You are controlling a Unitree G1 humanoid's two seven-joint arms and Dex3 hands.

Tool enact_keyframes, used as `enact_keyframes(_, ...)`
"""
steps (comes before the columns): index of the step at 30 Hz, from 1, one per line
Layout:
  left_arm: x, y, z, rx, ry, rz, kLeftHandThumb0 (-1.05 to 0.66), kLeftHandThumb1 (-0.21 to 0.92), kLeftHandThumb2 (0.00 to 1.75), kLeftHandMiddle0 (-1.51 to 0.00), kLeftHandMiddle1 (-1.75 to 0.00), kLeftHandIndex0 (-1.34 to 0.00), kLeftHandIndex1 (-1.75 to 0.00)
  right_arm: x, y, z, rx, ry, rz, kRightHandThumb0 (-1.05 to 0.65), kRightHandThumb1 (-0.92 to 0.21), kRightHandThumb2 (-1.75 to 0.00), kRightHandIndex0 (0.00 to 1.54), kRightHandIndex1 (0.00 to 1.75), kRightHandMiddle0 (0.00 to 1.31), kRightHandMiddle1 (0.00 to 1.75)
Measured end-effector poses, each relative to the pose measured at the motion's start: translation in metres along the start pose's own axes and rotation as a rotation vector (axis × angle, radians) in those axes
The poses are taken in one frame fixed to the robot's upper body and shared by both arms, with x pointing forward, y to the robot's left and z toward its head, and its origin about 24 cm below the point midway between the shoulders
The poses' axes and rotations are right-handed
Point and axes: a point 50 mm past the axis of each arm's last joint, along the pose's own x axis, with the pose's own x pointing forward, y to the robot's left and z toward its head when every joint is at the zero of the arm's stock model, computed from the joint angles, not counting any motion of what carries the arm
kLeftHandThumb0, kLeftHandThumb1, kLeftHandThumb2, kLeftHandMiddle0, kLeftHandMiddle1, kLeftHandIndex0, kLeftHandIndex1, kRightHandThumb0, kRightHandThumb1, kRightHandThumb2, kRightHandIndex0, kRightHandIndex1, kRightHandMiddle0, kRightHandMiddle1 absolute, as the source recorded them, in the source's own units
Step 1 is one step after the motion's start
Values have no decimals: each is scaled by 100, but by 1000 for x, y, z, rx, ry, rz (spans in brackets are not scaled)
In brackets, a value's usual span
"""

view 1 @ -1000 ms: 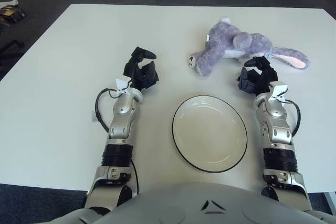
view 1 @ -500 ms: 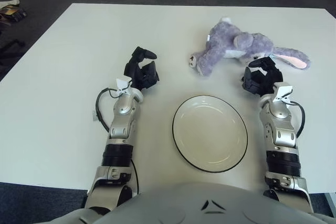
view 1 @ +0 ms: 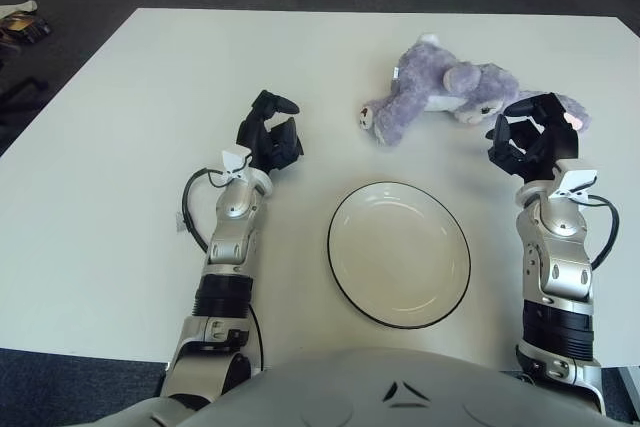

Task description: Put the doll into the plate.

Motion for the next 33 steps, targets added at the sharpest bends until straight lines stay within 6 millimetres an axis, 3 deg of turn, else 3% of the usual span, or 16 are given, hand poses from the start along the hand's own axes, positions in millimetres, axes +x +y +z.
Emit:
enact_keyframes(8, 0, 0, 0, -1, -4, 2, -39, 66, 88, -104, -175, -36, -175, -5, -4, 6, -58, -63, -42, 0, -86, -55, 25, 155, 22, 172)
enact_keyframes(10, 0, -1, 0, -1, -4, 2, -39, 65, 88, -104, -175, -36, -175, -6, -3, 9, -104, -99, -53, -22, -85, -53, 14, 148, 29, 167)
enact_keyframes(12, 0, -1, 0, -1, -4, 2, -39, 65, 89, -104, -175, -36, -175, -6, -3, 12, -174, -132, -58, -29, -86, -50, 11, 141, 32, 164)
enact_keyframes(14, 0, -1, 0, -2, -4, 2, -39, 65, 89, -104, -175, -36, -175, -6, -3, 14, -263, -161, -60, -48, -69, -62, 10, 131, 13, 155)
enact_keyframes(17, 0, -1, 0, -3, -4, 2, -39, 64, 90, -104, -175, -36, -175, -6, -5, 17, -387, -195, -62, -59, -61, -70, 10, 122, 4, 145)
enact_keyframes(23, 0, -1, 0, -3, -2, 4, -39, 64, 90, -103, -175, -37, -175, -4, -5, 18, -573, -268, -70, -64, -55, -71, 12, 94, 0, 115)
enact_keyframes(33, 1, -1, 0, -1, -2, 3, -39, 64, 90, -107, -175, -36, -175, 4, 1, 18, -770, -412, -47, -62, -45, -77, 11, 76, 0, 89)
